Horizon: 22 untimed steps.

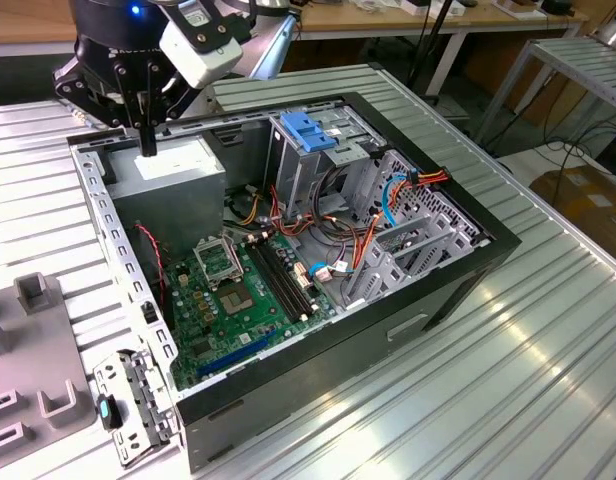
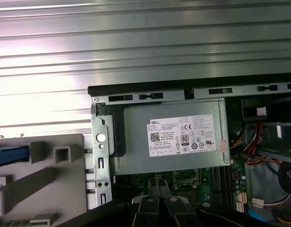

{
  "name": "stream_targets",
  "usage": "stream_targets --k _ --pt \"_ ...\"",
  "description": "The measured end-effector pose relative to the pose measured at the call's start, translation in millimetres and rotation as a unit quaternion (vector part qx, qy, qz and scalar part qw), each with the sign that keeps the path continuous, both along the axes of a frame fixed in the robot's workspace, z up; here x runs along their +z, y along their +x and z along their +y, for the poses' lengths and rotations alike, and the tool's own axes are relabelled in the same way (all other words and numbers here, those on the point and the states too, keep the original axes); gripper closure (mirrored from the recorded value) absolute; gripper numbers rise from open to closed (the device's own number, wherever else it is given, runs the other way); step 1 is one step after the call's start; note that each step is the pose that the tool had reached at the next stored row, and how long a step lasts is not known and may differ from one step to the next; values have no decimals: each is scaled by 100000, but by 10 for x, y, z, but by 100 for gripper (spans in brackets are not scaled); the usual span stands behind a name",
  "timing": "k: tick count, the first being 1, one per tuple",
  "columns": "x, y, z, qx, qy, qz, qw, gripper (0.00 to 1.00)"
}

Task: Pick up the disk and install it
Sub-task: 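Reach for the disk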

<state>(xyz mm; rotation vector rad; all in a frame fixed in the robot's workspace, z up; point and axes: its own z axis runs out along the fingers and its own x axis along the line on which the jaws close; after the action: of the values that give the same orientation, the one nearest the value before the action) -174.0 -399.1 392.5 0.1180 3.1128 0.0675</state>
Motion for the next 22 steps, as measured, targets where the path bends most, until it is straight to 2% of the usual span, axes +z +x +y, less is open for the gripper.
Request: stream_targets --k 22 --pt "-3 -80 0 2 5 3 100000 89"
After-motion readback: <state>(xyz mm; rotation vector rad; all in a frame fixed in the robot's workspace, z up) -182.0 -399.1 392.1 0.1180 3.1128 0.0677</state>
